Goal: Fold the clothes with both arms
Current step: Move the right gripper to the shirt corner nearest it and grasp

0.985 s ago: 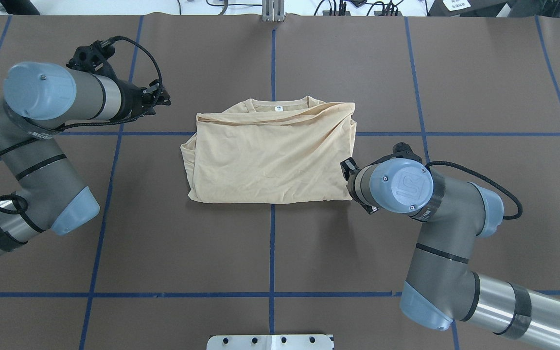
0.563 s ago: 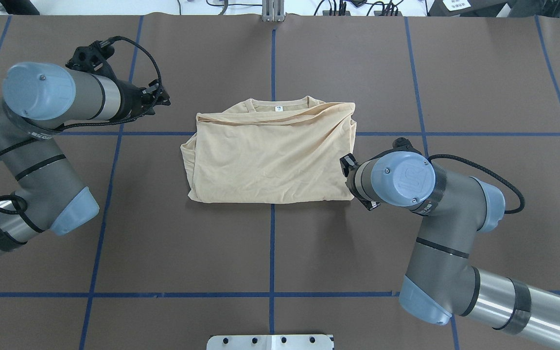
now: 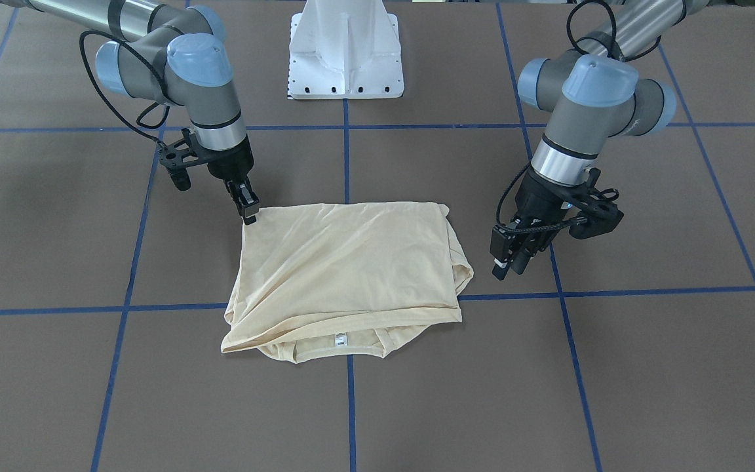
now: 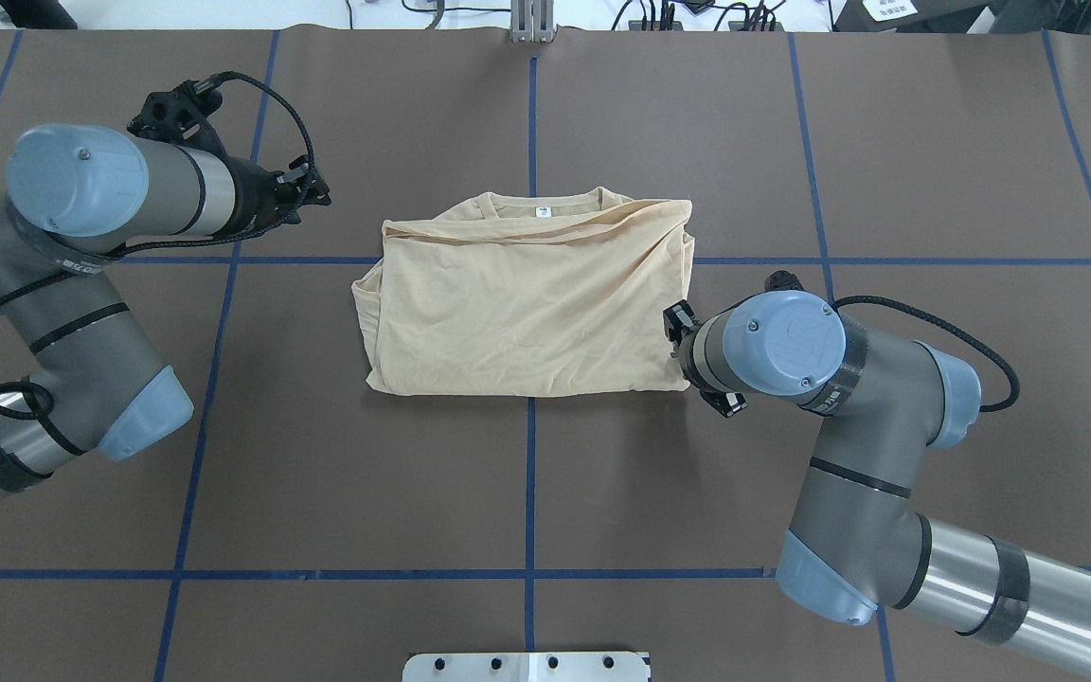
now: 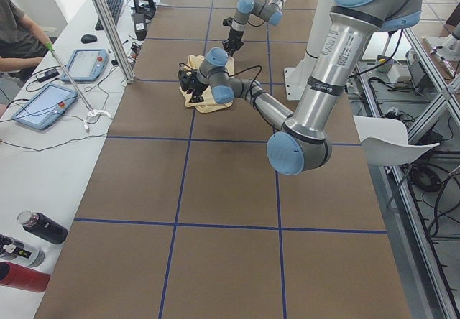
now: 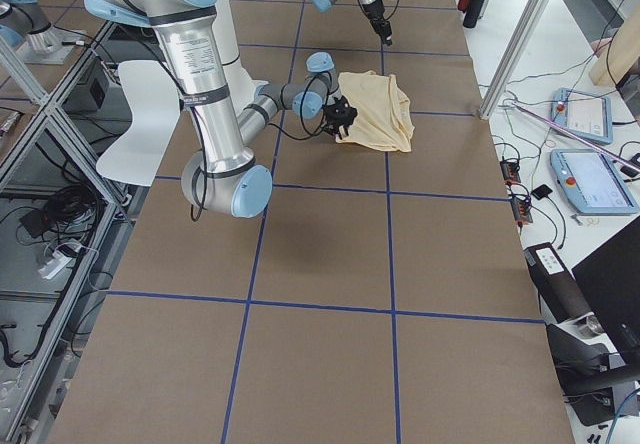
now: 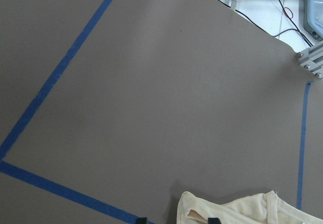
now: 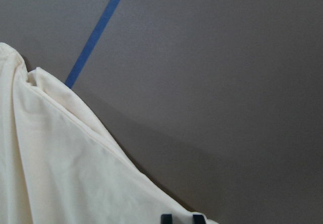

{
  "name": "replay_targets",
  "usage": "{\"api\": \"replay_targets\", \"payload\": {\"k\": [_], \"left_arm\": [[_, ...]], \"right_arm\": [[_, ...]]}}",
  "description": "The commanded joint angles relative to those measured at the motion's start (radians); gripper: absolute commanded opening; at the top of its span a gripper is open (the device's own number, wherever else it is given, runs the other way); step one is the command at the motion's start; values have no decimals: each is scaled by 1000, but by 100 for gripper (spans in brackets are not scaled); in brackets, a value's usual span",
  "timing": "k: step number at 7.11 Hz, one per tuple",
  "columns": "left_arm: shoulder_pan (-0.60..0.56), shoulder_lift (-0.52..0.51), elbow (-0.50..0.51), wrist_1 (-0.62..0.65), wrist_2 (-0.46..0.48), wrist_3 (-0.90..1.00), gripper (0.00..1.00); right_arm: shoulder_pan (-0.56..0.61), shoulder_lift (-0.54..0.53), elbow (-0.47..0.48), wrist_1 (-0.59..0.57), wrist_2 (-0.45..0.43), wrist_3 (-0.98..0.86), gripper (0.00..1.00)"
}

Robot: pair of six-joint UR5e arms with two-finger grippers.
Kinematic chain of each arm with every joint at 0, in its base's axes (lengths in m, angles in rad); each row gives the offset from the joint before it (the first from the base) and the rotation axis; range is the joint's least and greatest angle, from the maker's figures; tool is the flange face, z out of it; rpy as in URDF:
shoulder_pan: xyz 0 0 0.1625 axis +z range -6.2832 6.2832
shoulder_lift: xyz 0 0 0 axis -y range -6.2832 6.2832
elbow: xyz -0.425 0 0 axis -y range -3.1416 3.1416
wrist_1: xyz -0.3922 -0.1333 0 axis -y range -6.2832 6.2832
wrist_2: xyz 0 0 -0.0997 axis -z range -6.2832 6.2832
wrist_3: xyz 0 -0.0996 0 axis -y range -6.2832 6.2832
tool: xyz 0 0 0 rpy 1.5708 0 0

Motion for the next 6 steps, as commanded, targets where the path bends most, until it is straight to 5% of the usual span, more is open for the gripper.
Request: {"api": "replay_targets", "payload": {"k": [1, 2, 3, 4, 6], "left_arm": [[1, 1, 0, 1, 11, -2, 50], [1, 1, 0, 1, 11, -2, 50], [1, 1, 0, 1, 11, -2, 50], [1, 1, 0, 1, 11, -2, 50], [1, 3, 0, 1, 11, -2, 50]], "right_arm": [[-1, 0, -4, 0, 0, -2, 80], [-2, 2, -7, 0, 0, 1, 73], [-2, 2, -11, 0, 0, 4, 43], [-5, 2, -11, 0, 2, 7, 3], [-5, 2, -8, 2, 3, 0, 0]]}}
